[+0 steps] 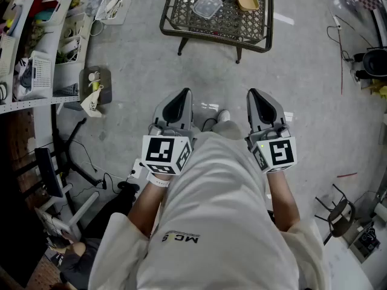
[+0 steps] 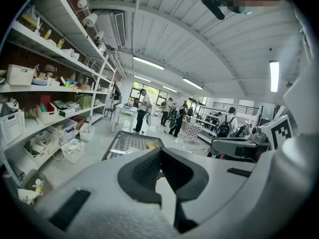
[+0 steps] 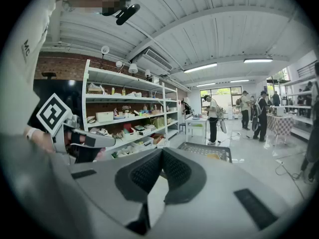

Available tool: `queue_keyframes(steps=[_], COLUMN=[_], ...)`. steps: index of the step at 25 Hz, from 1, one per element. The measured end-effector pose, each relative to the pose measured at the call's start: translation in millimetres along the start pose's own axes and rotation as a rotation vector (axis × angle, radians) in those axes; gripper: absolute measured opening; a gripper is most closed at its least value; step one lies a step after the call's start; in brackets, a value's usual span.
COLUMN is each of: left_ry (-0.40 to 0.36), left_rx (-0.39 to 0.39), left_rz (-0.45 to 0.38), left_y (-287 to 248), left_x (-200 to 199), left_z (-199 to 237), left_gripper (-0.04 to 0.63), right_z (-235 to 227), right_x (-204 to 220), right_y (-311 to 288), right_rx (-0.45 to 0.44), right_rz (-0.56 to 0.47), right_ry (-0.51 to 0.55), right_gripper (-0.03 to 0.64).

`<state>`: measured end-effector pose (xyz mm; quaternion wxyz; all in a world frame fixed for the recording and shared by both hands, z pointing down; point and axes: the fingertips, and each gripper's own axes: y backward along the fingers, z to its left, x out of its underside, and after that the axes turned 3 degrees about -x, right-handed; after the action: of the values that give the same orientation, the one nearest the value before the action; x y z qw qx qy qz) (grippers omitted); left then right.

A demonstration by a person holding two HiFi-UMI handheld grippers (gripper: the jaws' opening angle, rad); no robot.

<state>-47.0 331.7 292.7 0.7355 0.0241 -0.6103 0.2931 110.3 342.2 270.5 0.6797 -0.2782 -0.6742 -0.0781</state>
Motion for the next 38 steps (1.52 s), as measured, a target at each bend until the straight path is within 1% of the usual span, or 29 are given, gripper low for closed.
queue_keyframes(steps=[4,7,12,16,20,25,27,29,32,35,38], left_ry=[-0.021,-0.016,-0.005,0.003,0.016,0.017,0.016,0.018,0.020,0.024,0.023], left_rx=[0.017,0.029,0.034,0.033,0.024,0.018,0.011,0.004,-0.007,-0.021,-0.044], left_rz=[-0.005,0.008,0.007,0.003,-0.008,-0.003,0.005,0.013,0.023,0.039,0.059], left_y=[6,10,15,18,22,25,23,19,2,-21,-49], left_x=[-2,1,-1,-3,-7,-5,-4,-4,-10,-13,-20], left_z=[1,5,14,23,42,71,82,90,96,108,122], left_gripper=[0.021,0.021,0.021,0.021,0.021,0.021,0.021,0.021,0.021,0.021,0.021], right_z=[11,18,27,33,41,53,55,52,42,32,18], right_x=[5,5,-2,-1,-4,-11,-10,-9,-6,-4,-6], right_y=[-3,-6,-11,-18,-33,-51,-59,-66,-83,-112,-148], right_rx=[0.002,0.012,0.019,0.023,0.031,0.044,0.046,0.039,0.017,-0.017,-0.052], right_rz=[-0.001,-0.003,-0.052,-0.045,-0.050,-0.058,-0.058,-0.052,-0.025,0.004,0.005], right_ry=[-0.029,-0.034,-0.066,-0.076,-0.084,-0.053,-0.059,-0.064,-0.041,-0.008,-0.008], right_gripper=[0.015,0.015,0.017,0.017,0.017,0.017,0.017,0.017,0.017,0.017,0.017])
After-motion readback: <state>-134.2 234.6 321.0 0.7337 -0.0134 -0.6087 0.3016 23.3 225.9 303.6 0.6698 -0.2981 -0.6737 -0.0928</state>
